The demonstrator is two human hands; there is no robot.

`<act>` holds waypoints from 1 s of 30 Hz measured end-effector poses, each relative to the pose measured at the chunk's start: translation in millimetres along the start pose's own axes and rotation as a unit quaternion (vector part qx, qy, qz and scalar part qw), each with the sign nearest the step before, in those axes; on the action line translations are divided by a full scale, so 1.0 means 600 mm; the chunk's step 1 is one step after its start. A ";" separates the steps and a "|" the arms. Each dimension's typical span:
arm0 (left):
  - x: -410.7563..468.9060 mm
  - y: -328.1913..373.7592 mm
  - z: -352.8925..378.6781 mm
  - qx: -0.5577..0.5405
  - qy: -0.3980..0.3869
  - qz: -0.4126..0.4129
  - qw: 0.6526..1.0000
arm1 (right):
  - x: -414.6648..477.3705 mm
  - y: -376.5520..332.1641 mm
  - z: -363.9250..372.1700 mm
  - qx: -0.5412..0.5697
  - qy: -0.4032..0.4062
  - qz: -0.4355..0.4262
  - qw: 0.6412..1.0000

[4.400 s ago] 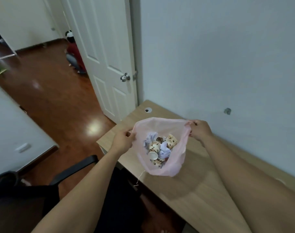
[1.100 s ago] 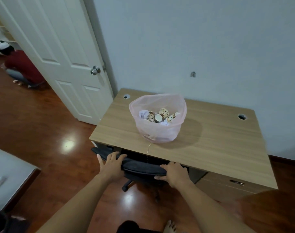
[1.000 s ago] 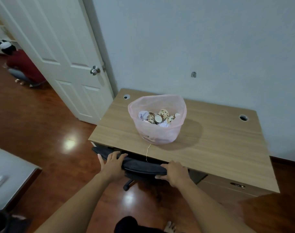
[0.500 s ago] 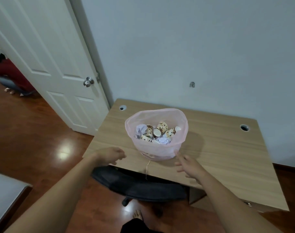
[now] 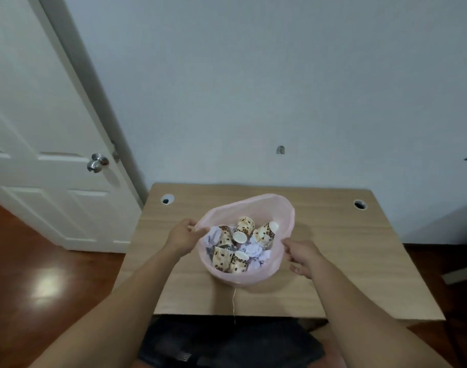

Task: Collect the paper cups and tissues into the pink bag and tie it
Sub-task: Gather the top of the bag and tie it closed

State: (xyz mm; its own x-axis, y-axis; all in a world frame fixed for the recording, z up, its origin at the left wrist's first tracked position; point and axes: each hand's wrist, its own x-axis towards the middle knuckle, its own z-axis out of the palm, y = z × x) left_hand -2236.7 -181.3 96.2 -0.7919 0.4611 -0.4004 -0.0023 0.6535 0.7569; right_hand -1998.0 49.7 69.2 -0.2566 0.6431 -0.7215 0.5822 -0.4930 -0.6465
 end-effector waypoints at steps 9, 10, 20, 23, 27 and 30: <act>0.045 0.004 -0.036 -0.041 -0.026 0.016 0.999 | -0.002 -0.017 0.030 -0.086 0.080 0.004 0.993; 0.045 0.005 -0.040 -0.050 -0.039 0.019 0.998 | -0.003 -0.017 0.034 -0.111 0.075 0.011 0.991; 0.045 -0.009 -0.109 0.041 -0.036 0.004 0.999 | 0.014 -0.024 0.035 -0.241 0.143 -0.046 0.959; 0.049 -0.012 -0.134 0.069 -0.001 0.003 0.998 | 0.010 -0.031 0.014 -0.354 0.162 -0.043 0.920; 0.055 -0.012 -0.158 0.071 0.035 -0.018 0.997 | 0.000 -0.033 -0.007 -0.477 0.132 -0.030 0.868; 0.055 -0.014 -0.163 0.047 0.046 -0.036 0.997 | -0.002 -0.029 -0.008 -0.458 0.150 -0.010 0.876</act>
State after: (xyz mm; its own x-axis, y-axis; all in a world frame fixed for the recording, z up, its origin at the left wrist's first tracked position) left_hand -2322.6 -230.6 127.3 -0.8445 0.3561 -0.4000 -0.0076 0.7387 0.6740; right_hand -2004.2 60.5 82.5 -0.1395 0.8391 -0.5257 0.9901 0.1090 -0.0889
